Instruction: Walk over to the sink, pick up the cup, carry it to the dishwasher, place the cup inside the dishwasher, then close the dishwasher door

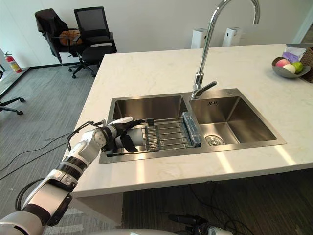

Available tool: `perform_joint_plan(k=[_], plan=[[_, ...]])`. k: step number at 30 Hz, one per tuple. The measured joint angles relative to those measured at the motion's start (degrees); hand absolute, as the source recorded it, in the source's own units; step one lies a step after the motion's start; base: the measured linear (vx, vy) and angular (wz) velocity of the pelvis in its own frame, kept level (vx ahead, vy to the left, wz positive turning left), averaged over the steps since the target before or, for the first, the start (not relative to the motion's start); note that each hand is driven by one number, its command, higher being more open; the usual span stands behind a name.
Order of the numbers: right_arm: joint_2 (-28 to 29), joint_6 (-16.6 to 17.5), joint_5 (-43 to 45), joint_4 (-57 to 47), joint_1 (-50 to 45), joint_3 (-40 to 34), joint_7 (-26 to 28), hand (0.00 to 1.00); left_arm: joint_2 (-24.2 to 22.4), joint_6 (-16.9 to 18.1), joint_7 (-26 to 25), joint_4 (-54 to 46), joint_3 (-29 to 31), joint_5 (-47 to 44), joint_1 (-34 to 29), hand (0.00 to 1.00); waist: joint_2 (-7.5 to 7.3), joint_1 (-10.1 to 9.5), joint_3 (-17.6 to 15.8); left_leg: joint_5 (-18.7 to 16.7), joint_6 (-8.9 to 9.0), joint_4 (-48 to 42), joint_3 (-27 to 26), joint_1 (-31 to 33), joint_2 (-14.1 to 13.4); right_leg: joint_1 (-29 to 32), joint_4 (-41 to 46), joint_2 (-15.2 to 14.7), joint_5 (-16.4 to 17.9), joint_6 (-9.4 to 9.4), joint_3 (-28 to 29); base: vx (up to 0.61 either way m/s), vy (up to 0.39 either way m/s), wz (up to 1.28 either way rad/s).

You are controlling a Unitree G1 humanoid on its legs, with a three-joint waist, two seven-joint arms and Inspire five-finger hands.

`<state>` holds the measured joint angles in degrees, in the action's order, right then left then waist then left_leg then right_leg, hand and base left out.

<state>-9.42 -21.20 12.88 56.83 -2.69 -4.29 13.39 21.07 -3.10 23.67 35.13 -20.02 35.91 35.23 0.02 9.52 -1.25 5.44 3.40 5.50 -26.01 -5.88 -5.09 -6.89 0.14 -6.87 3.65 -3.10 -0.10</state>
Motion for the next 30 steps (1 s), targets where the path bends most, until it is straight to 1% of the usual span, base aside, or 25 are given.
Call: perform_joint_plan(k=[1,3,4,7,9,10,12,15,17,19,20,21,22,24,25,26,28,29,30], plan=[[0.1,0.0,0.0,-0.2,-0.1,-0.1,0.0,1.00,-0.5,0.0,-1.7,0.7,1.0,0.6,0.0,0.00,-0.01,0.12,0.0,-0.1,-0.01,0.0,-0.2,0.0,0.0,0.1,0.0,0.0,0.0,0.06,0.2,-0.03,-0.004,-0.09],[0.3,0.0,0.0,-0.4,-0.1,-0.4,0.0,1.00,-0.7,-0.3,-2.9,2.5,1.9,2.4,0.2,0.00,0.00,0.73,0.0,-0.1,-0.04,0.0,-0.3,0.0,0.0,0.1,-0.1,0.0,0.1,0.15,0.4,-0.01,-0.005,-0.05],[0.4,0.0,0.0,-0.8,-0.1,-0.6,0.0,1.00,-1.6,-0.2,-3.7,3.6,3.4,2.4,0.0,0.00,-0.04,0.93,0.0,-0.1,-0.08,0.0,-0.4,0.0,0.0,0.2,-0.1,0.0,0.0,0.10,0.4,0.00,-0.005,-0.03],[0.5,0.0,0.0,-1.0,-0.3,-1.3,0.3,1.00,-2.0,0.4,-5.3,4.6,3.9,5.6,0.0,0.00,-0.03,0.97,0.0,-0.1,-0.18,0.0,-0.6,-0.1,0.0,0.2,-0.2,0.0,-0.2,-0.12,0.6,0.01,-0.005,-0.01],[0.5,0.0,0.0,-1.0,-0.3,-1.7,0.4,1.00,-2.0,2.8,-6.3,5.5,4.3,7.3,-0.1,0.00,-0.02,0.90,0.0,-0.2,-0.07,0.0,-0.6,-0.1,0.0,0.0,-0.3,0.1,-0.2,-0.12,0.6,0.05,-0.021,-0.02],[0.5,-0.1,-0.1,-0.9,-0.3,-1.7,0.4,1.00,-2.0,5.1,-7.6,5.8,4.4,8.8,-0.4,0.00,-0.02,0.76,0.0,-0.2,-0.01,0.0,-0.6,-0.1,-0.1,-0.1,-0.3,0.2,-0.2,-0.12,0.6,0.04,-0.025,0.01],[0.4,-0.3,-0.1,-0.8,-0.2,-1.7,0.4,1.00,-2.0,7.1,-9.5,6.8,4.4,9.2,-0.8,0.00,-0.02,0.61,0.0,-0.3,0.01,0.0,-0.5,-0.1,-0.1,-0.2,-0.5,0.2,-0.2,-0.12,0.4,0.02,-0.030,0.04],[0.3,-0.3,-0.1,-0.4,-0.1,-1.7,0.4,1.00,-2.0,9.1,-13.2,7.9,4.3,10.0,-1.7,0.00,0.01,0.61,0.0,-0.3,0.02,0.0,-0.4,-0.2,-0.2,-0.4,-0.5,0.3,-0.2,-0.09,0.3,0.00,0.000,0.00],[0.3,0.2,-0.1,-0.3,-0.2,-1.7,0.5,1.00,-1.7,11.1,-17.3,7.9,3.3,11.0,-3.0,0.00,0.03,0.56,0.0,-0.2,0.01,0.0,-0.2,-0.3,-0.1,-0.4,-0.4,0.1,-0.2,-0.06,0.1,-0.04,-0.016,0.02],[0.3,0.4,-0.1,-0.3,-0.2,-1.7,0.5,1.00,-1.5,12.0,-18.7,7.7,3.1,11.0,-3.5,0.00,0.02,0.55,-0.1,-0.2,0.00,0.0,0.0,-0.3,0.0,-0.4,-0.5,0.0,-0.2,-0.07,-0.1,-0.03,-0.016,0.07],[0.4,1.2,0.0,-0.2,-0.4,-1.6,0.5,1.00,0.7,13.8,-19.1,1.3,2.8,8.2,-7.0,0.00,0.00,0.48,-0.2,-0.2,-0.03,0.0,0.6,0.0,0.2,-0.4,-0.4,-0.1,-0.1,-0.18,-0.6,0.00,-0.028,0.22],[0.4,1.6,0.0,-0.3,-0.8,-1.6,0.5,1.00,1.9,14.5,-18.8,-3.4,2.7,4.1,-9.1,0.00,-0.01,0.15,-0.2,-0.2,-0.05,0.0,1.5,0.4,0.2,-0.4,-0.3,-0.1,0.0,-0.28,-1.4,0.02,-0.030,0.27],[0.3,1.8,0.0,-0.3,-1.0,-1.6,0.5,1.00,2.2,14.8,-18.7,-5.2,2.7,2.4,-9.7,0.00,-0.03,-0.20,-0.3,-0.2,-0.07,0.0,1.9,0.6,0.2,-0.5,-0.3,-0.1,0.0,-0.31,-1.8,0.03,-0.033,0.27],[0.1,1.8,0.0,0.4,-1.4,-1.6,0.5,1.00,3.1,15.0,-18.4,-11.1,2.7,-2.9,-10.9,0.00,0.02,-1.98,-0.3,-0.1,-0.03,0.0,2.6,0.9,0.2,-0.7,-0.3,-0.1,0.1,-0.36,-2.7,0.03,-0.027,0.19],[0.0,1.8,0.0,0.5,-1.4,-1.5,0.5,1.00,3.5,14.8,-18.3,-13.1,2.8,-3.3,-11.3,0.00,0.03,-2.28,-0.3,-0.1,-0.03,0.0,2.9,0.9,0.2,-0.9,-0.3,-0.1,0.2,-0.35,-3.0,0.02,-0.026,0.18],[-0.1,1.8,0.1,0.7,-1.5,-1.3,0.5,1.00,4.0,14.8,-18.0,-16.6,3.6,-4.7,-12.5,0.00,0.01,-2.63,-0.4,-0.1,-0.01,0.0,3.3,0.9,0.2,-1.1,-0.3,-0.1,0.3,-0.33,-3.4,0.01,-0.029,0.20],[-0.5,1.7,0.5,0.9,-1.4,-0.6,0.5,1.00,4.8,15.5,-16.5,-26.0,6.9,-11.6,-16.6,0.00,-0.02,-3.76,-0.5,0.0,0.11,0.0,4.3,0.9,0.3,-1.5,0.1,-0.1,0.8,-0.20,-4.4,0.01,-0.035,0.23],[-0.6,1.7,0.5,0.9,-1.5,-0.4,0.5,1.00,4.7,16.0,-16.3,-27.7,7.5,-13.0,-17.2,0.00,-0.03,-4.09,-0.6,0.0,0.13,0.0,4.6,0.9,0.3,-1.7,0.0,-0.1,0.9,-0.13,-4.7,0.00,-0.034,0.28],[-0.7,1.5,0.6,1.1,-1.6,-0.3,0.4,1.00,4.8,16.7,-16.2,-30.8,8.4,-16.5,-18.4,0.00,-0.05,-4.57,-0.6,0.1,0.16,0.0,5.3,0.9,0.3,-2.1,0.2,-0.1,1.2,-0.05,-5.5,-0.02,-0.033,0.24]])
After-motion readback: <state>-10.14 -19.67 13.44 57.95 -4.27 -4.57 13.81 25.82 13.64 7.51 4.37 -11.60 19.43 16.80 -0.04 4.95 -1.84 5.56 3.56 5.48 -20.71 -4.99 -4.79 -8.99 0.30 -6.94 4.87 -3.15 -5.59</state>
